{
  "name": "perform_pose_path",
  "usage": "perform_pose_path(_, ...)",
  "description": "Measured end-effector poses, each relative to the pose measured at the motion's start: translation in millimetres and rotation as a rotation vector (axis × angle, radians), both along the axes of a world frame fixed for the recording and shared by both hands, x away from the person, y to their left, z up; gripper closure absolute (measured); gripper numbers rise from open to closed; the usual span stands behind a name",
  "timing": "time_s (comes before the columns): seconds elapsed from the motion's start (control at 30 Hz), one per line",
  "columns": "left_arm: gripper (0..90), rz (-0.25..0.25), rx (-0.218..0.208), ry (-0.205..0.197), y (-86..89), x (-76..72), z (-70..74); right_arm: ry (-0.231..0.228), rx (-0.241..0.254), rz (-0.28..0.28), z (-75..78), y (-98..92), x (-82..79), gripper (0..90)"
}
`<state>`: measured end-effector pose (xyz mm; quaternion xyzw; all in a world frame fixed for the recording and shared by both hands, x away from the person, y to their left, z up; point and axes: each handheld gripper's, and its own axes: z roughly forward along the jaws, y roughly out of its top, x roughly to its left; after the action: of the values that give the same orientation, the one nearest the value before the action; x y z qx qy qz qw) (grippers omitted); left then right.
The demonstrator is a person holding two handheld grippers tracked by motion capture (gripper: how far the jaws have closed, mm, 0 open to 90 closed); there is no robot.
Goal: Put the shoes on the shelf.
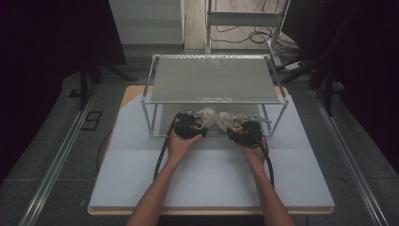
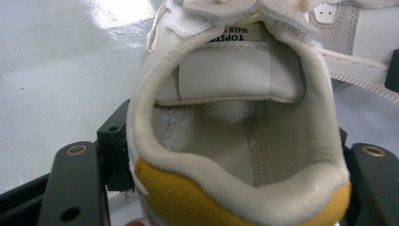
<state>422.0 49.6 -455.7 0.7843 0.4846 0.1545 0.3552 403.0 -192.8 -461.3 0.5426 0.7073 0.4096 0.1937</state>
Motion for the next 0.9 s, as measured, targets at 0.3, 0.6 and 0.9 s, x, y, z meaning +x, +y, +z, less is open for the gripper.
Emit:
perform_pose_path(0.3, 29.4, 0.029, 0.0, 0.01, -4.1, 6.4, -4.5, -0.007, -0.018, -0.03, -2.2, 7.5, 6.4, 29.7)
perform_pose_path(0.6, 29.1, 0.036, 0.022, 0.036, -6.8, 9.9, -12.9, -0.021, -0.054, -0.057, -9.7, 16.8, 11.5, 29.5)
perform_pose_path(0.9, 28.1, 0.047, 0.028, 0.05, -7.9, 8.8, -21.2, -0.021, -0.08, -0.06, -16.6, 20.8, 11.7, 28.6)
